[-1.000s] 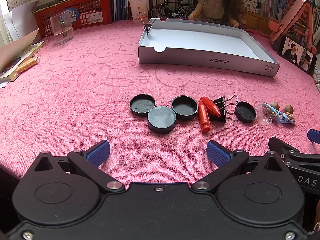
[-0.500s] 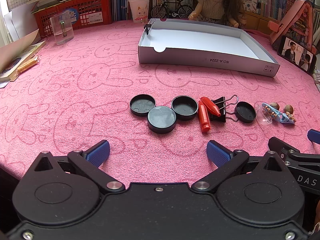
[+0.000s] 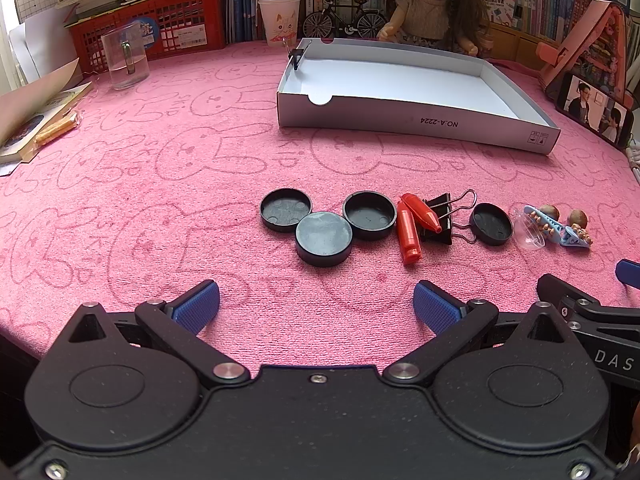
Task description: Organize rigid objects
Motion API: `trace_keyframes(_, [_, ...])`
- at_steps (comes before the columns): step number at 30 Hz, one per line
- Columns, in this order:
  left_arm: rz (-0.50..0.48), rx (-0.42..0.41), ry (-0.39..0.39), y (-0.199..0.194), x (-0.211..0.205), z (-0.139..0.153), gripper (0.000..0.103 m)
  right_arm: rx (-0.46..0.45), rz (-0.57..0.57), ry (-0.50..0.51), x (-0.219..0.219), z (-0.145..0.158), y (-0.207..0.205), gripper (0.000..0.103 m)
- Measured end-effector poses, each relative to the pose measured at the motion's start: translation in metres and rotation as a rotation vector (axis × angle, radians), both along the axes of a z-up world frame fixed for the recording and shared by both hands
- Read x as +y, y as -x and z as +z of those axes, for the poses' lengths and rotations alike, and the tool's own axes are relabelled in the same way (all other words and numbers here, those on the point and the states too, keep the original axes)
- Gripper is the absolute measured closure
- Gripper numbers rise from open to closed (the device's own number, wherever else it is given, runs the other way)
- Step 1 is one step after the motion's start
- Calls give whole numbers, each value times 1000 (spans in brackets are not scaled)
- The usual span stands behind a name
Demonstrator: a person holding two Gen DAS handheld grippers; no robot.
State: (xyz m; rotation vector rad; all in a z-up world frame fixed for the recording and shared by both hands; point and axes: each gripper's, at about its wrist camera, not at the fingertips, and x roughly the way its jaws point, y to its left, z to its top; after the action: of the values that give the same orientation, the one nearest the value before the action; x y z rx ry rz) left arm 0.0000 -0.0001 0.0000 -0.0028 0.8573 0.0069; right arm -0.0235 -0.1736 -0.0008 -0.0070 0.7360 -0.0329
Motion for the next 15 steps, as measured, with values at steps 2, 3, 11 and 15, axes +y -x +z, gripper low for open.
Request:
trace_keyframes(2, [0, 0, 0, 0, 0, 0, 0, 0, 0, 0, 0, 0, 0, 0])
trace_keyframes(3, [0, 0, 0, 0, 0, 0, 0, 0, -1, 0, 0, 0, 0, 0])
trace_keyframes(11, [-2, 1, 0, 0, 0, 0, 0, -1, -2, -1, 2, 1, 0, 0])
trace_keyframes(15, [-8, 5, -3, 0, 4, 5, 0, -14, -2, -4, -4, -1, 3, 0])
